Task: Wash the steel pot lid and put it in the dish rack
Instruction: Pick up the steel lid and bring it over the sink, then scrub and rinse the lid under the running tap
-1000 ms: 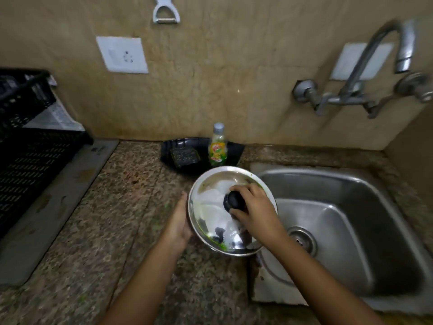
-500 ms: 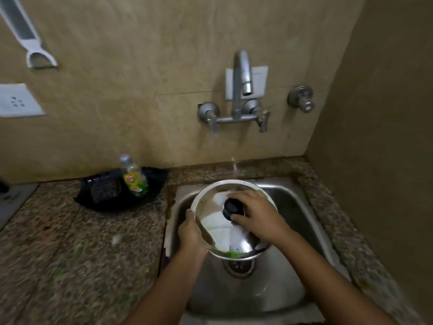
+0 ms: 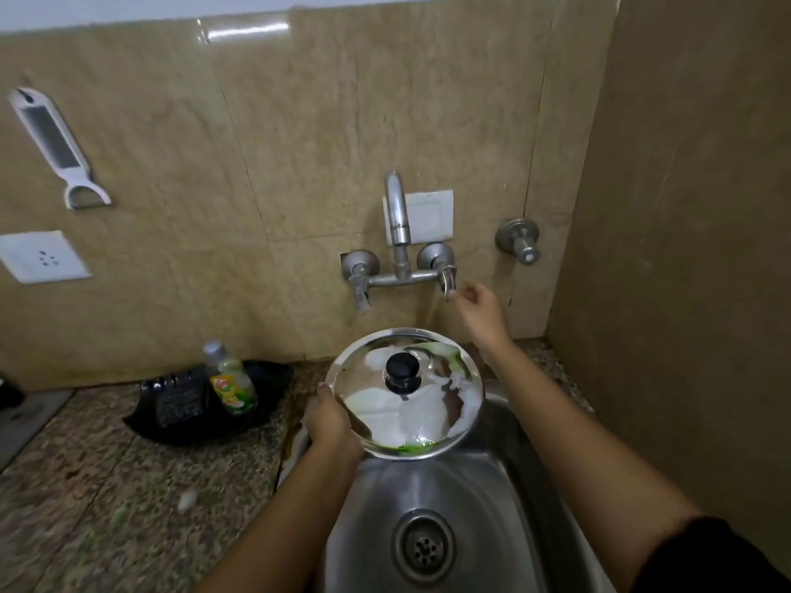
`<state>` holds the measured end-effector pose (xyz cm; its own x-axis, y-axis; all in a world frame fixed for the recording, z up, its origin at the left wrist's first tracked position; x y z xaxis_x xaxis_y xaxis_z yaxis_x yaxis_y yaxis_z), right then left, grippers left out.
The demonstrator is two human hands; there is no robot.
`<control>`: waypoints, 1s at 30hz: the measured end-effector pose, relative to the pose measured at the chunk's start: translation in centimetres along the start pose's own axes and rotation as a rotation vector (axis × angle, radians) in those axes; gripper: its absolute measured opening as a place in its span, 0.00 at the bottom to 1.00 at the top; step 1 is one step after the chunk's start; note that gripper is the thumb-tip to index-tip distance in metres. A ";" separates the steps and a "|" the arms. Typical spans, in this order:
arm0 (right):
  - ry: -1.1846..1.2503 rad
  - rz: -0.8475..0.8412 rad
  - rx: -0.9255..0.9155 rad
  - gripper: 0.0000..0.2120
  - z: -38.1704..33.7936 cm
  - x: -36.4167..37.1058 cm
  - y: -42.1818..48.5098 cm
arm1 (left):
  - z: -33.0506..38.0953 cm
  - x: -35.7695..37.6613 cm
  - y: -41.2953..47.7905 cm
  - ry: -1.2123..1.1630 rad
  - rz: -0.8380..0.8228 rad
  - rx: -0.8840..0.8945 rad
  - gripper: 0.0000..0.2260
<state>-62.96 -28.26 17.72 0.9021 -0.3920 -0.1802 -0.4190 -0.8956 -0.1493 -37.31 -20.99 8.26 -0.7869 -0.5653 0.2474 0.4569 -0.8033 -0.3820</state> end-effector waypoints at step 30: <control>-0.589 -0.204 -0.196 0.18 2.2 3.4 -4.0 | 1.5 0.4 1.5 0.145 -0.056 0.029 0.20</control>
<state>-58.42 -25.59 15.56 0.7307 -0.0790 -0.6781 -0.1686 -0.9834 -0.0672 -36.30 -22.70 9.16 -0.8622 -0.4883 0.1352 0.4209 -0.8388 -0.3454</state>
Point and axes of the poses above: each hand's wrist, its own y-axis towards the middle knuckle, its own x-axis out of the palm, z = x × y, the point moved 9 cm from there along y, towards the middle knuckle, and after that the axes turned 13 degrees about x, right-handed, at the moved point
